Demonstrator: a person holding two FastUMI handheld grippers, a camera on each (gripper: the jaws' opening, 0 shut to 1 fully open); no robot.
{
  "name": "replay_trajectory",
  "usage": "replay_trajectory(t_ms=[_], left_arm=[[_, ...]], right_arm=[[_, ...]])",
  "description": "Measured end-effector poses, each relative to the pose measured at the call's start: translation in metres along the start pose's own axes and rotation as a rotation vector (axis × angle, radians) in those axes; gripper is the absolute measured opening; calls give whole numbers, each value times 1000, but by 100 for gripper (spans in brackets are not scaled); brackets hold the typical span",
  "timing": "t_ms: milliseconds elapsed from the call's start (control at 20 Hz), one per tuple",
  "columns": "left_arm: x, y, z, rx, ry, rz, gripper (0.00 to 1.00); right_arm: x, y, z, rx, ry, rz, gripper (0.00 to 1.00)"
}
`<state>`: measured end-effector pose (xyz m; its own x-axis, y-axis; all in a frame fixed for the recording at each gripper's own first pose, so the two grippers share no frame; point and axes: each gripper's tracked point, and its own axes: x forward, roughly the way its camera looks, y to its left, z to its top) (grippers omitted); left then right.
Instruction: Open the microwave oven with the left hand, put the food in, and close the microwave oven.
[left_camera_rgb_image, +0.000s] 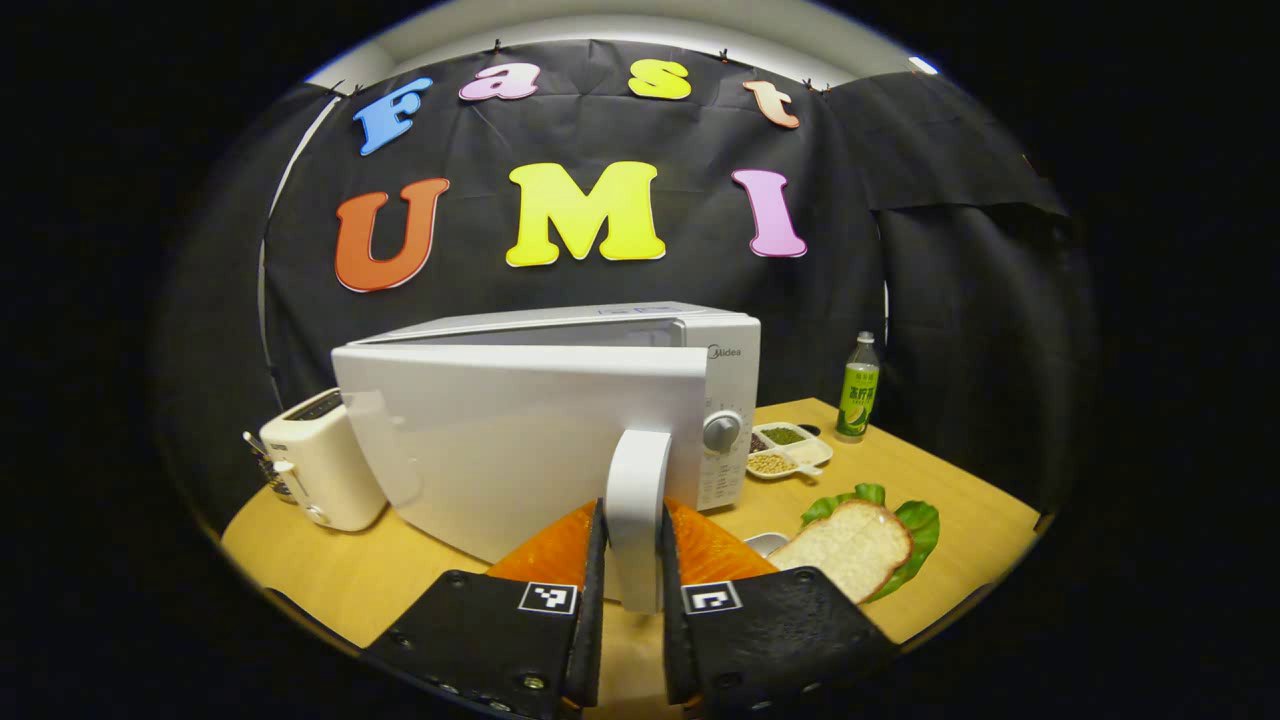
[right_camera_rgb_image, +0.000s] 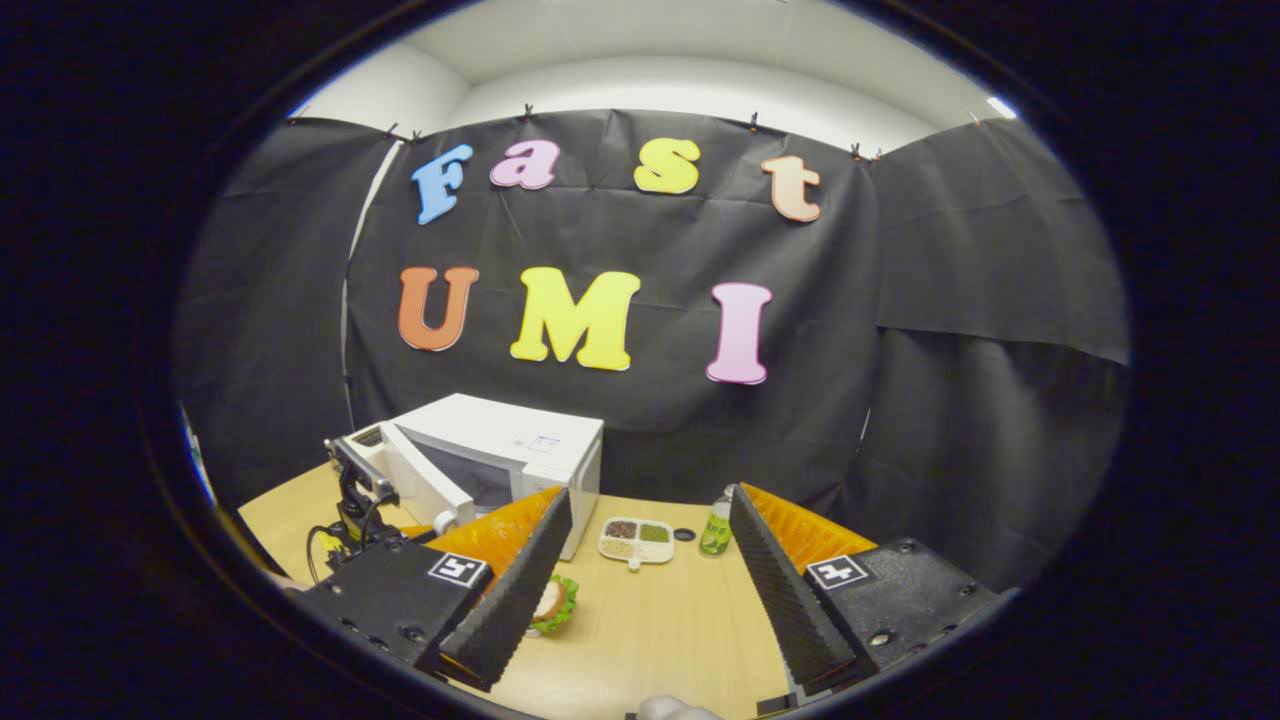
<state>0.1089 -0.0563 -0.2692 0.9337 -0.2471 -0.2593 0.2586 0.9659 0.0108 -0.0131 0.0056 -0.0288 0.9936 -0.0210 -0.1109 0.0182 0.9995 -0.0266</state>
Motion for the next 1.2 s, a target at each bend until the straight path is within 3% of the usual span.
replay_trajectory(t_ms=[50,100,150,200,300,550,750,800,1000,1200], left_arm=[[-8,12,1,13,2,27,31],[-12,20,-1,3,13,41,49],[-21,27,1,-14,14,58,62],[-26,37,5,-24,3,88,74],[-41,39,1,-46,32,88,98],[-69,59,-4,-38,38,134,97],[-97,80,-12,-45,60,175,97],[-105,87,-14,-40,63,187,97],[-134,115,-23,-39,74,236,97],[-161,147,-33,-45,85,291,96]], right_arm=[[1,4,-1,3,-1,14,96],[1,9,-1,15,-1,35,96],[2,14,-2,24,-1,49,100],[3,18,-2,30,1,64,97],[6,24,-2,31,1,91,100],[11,43,-2,24,4,152,96],[12,59,-4,23,7,185,100],[12,64,-4,21,9,192,96],[7,77,-7,20,13,209,100],[1,88,-13,25,20,219,96]])
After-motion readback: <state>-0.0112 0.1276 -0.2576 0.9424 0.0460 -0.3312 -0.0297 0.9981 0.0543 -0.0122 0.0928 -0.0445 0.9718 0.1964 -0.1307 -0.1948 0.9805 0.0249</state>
